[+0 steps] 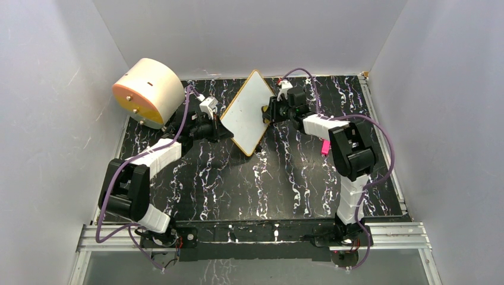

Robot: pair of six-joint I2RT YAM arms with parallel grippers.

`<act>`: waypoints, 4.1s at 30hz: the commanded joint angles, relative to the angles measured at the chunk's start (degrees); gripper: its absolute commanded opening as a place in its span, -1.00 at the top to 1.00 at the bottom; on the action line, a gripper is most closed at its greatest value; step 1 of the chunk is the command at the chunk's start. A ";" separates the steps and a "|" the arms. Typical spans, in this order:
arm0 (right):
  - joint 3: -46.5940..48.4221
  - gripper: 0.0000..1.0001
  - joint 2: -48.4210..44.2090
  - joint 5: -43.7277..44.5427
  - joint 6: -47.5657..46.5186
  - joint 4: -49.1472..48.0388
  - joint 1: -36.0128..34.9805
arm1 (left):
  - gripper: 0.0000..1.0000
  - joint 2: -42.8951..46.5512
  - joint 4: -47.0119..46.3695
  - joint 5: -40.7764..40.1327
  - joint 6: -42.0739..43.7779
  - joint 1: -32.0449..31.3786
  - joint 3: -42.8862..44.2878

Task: Erase the whiteboard

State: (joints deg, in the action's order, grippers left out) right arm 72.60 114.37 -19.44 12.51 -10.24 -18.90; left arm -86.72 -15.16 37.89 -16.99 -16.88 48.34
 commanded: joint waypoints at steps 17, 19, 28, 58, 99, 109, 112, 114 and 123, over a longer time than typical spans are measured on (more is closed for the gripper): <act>5.66 0.66 2.09 0.68 -1.47 -2.50 -0.90 | 1.00 -1.35 6.84 4.83 2.78 -1.40 -0.71; 4.13 0.66 2.69 1.49 -2.03 -3.57 -0.20 | 1.00 -1.48 6.89 4.73 2.86 -1.40 -0.70; -1.96 0.66 4.10 2.39 -1.76 -11.75 0.13 | 1.00 -2.25 6.59 4.78 2.58 -1.44 -0.54; 1.62 0.68 5.71 3.26 6.43 -15.66 4.29 | 1.00 -2.77 7.92 5.52 3.75 -1.40 0.29; -25.06 0.64 -13.89 -0.47 -4.88 -21.15 -18.19 | 1.00 -1.92 3.22 4.08 -1.75 -1.42 -2.19; -28.74 0.61 -26.88 -1.80 -6.00 -14.20 -17.98 | 0.82 -1.39 3.56 2.42 -1.91 -1.40 -1.49; -30.17 0.61 -32.45 4.52 -5.00 -11.44 -16.56 | 0.39 -1.14 4.19 2.22 -1.78 -1.40 0.09; -30.47 0.60 -35.40 8.51 -2.59 -9.35 -15.17 | 0.08 -0.86 4.42 1.77 -1.80 -1.41 1.47; -30.54 0.55 -44.82 25.54 5.32 7.12 -10.72 | -0.49 7.87 4.64 -5.31 -0.95 -1.08 4.98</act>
State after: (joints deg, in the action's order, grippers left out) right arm 42.30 73.73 -4.08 13.85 -11.64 -31.07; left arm -85.52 -10.85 35.24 -18.83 -18.13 50.65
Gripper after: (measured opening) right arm 0.292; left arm 0.732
